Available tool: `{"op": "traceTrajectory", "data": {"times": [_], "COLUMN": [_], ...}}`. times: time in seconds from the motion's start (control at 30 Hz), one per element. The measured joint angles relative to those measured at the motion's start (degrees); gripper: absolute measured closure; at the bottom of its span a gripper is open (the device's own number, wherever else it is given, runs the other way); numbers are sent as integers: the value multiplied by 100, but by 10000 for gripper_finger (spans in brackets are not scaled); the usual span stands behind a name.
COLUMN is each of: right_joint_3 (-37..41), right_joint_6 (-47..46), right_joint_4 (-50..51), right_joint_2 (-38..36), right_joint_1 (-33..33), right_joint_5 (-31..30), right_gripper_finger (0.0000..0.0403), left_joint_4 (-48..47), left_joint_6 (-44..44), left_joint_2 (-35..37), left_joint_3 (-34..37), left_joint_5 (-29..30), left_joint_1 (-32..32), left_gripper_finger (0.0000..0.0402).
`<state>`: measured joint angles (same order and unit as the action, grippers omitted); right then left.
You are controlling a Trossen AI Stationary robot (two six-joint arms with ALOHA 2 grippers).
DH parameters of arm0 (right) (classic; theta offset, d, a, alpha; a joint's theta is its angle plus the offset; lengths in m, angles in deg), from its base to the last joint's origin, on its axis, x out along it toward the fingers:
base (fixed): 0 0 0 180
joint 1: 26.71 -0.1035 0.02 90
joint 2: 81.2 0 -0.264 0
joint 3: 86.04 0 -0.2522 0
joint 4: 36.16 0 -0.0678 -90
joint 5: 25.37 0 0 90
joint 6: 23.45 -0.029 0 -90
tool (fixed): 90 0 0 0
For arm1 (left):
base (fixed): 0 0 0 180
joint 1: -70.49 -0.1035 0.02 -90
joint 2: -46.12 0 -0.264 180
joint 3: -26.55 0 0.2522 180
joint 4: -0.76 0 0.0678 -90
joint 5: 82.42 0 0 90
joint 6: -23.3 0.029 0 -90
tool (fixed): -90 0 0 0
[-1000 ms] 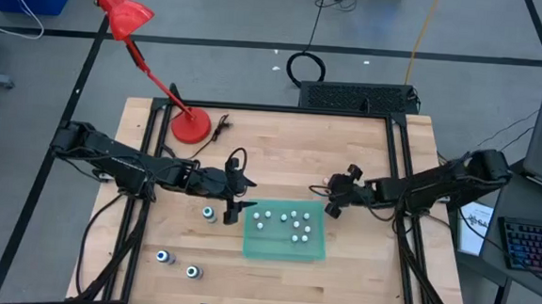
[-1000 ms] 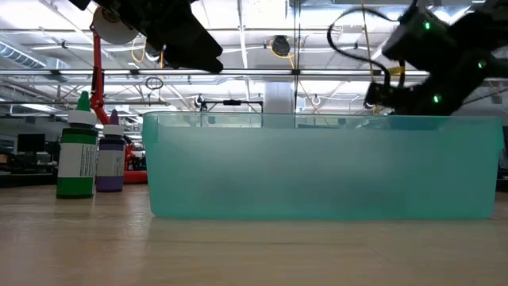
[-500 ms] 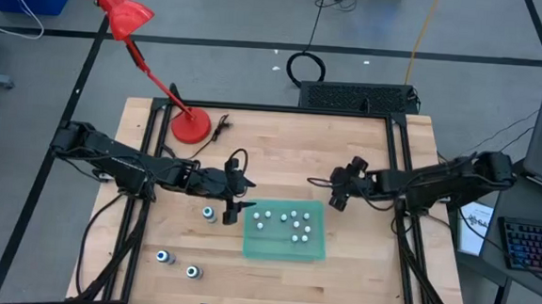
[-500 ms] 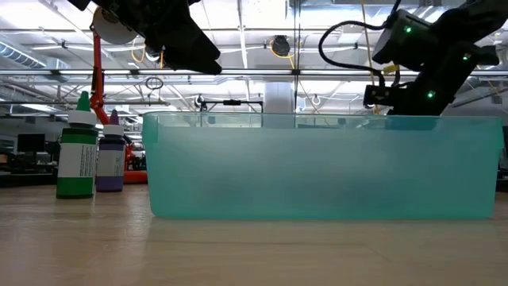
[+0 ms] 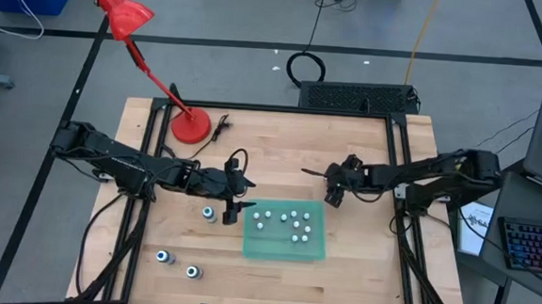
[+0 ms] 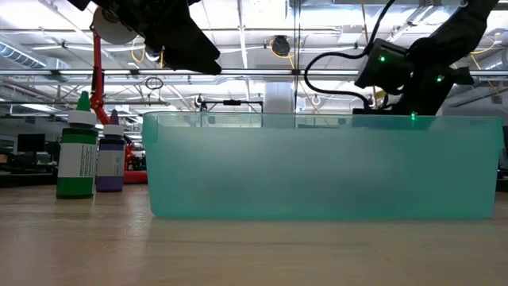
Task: Pick & Place food coloring
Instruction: Put the small orange food coloring bottle into the green bin
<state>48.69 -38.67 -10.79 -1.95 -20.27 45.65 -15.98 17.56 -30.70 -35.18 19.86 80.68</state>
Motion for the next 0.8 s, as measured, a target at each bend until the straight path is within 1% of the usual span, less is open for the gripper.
{"op": "traceTrajectory", "data": {"times": [0.17,0.27,0.47,0.6,0.8], "right_joint_3": [-15,-17,-7,0,2], "right_joint_6": [115,62,-62,-149,-138], "right_joint_4": [-302,-201,314,548,491], "right_joint_2": [222,222,-52,-197,-175], "right_joint_1": [104,117,96,96,104], "right_joint_5": [268,398,631,642,568], "right_gripper_finger": [161,169,193,197,198], "left_joint_4": [0,-29,-28,-28,-26], "left_joint_6": [-4,-45,-55,-53,-52], "left_joint_2": [0,0,0,0,0], "left_joint_3": [0,0,0,0,0], "left_joint_5": [0,0,2,2,15], "left_joint_1": [0,0,2,2,0], "left_gripper_finger": [144,144,144,144,144]}}
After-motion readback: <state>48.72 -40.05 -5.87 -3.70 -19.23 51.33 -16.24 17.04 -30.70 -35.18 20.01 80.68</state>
